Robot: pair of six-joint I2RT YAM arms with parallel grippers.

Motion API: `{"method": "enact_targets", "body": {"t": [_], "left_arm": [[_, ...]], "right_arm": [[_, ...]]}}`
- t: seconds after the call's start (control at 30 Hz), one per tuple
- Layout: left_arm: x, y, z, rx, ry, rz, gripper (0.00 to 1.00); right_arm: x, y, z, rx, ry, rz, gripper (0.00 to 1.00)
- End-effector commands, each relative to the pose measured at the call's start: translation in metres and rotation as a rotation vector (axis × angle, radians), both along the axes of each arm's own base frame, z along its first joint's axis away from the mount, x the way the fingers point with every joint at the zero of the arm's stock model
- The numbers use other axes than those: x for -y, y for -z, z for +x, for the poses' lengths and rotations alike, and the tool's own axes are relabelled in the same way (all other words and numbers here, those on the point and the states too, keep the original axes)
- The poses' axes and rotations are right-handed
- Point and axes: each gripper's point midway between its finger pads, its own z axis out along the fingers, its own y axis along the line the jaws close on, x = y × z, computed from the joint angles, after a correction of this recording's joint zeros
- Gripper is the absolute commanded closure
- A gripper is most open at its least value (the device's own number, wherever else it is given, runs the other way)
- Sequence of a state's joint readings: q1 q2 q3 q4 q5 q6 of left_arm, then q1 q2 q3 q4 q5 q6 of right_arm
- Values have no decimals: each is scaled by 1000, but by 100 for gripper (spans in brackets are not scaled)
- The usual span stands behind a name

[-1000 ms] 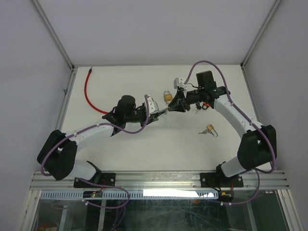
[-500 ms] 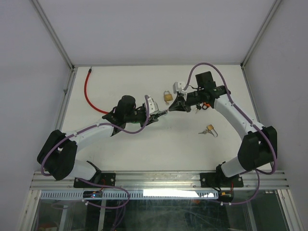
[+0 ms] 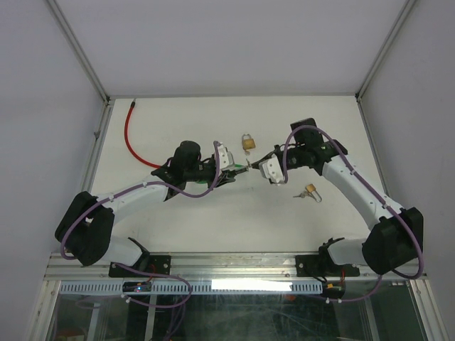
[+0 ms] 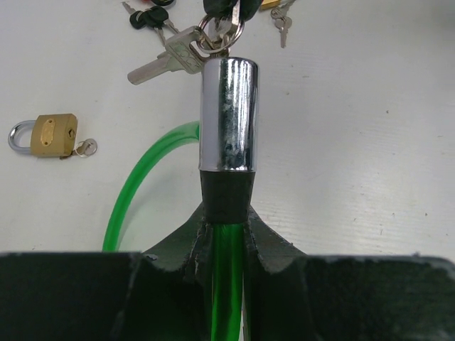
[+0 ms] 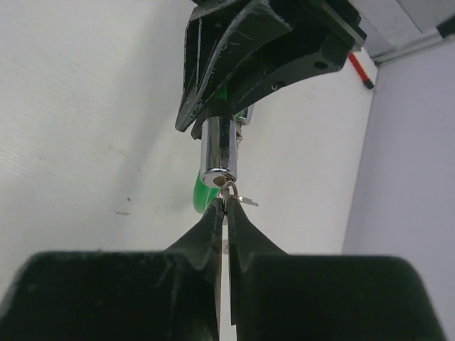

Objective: Lock with the key
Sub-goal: Lock the lock.

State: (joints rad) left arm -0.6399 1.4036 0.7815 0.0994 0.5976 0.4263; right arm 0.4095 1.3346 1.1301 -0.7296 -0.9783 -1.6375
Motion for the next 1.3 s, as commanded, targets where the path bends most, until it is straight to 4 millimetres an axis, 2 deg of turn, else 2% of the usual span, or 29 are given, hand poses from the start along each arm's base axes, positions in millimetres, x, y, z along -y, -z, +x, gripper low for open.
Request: {"method": "enact_targets", "body": {"t": [0.0, 0.1, 0.23, 0.3, 0.43, 0.53, 0.67, 0.73, 0.87, 1.1, 1.27], "left_arm": [[3, -20, 13, 29, -14, -41, 100], [4, -19, 12, 23, -8, -40, 100], [5, -18, 11, 17, -2, -41, 100], [4, -18, 11, 14, -1, -40, 100], [4, -16, 11, 9, -2, -37, 100], [4, -17, 10, 11, -1, -37, 100], [4, -16, 10, 12, -1, -37, 100], [4, -16, 10, 10, 0, -35, 100], [4, -16, 10, 11, 0, -36, 100], [4, -16, 9, 5, 0, -37, 100], [4, -16, 10, 5, -1, -38, 100]], "right_arm": [[3, -8, -4, 302, -118, -30, 100], [4, -6, -2, 361, -119, -40, 100], [6, -6, -3, 387, -104, -52, 82], [8, -6, -5, 393, -94, -57, 77], [10, -19, -12, 347, -61, -26, 69], [10, -37, -20, 247, 2, 39, 64], [9, -66, -25, -51, 188, 177, 55], [7, -70, -28, -228, 247, 229, 49], [0, -64, -25, -644, 400, 276, 45], [-1, -34, 0, -1261, 746, 257, 47], [7, -31, 15, -1516, 918, 325, 52]]}}
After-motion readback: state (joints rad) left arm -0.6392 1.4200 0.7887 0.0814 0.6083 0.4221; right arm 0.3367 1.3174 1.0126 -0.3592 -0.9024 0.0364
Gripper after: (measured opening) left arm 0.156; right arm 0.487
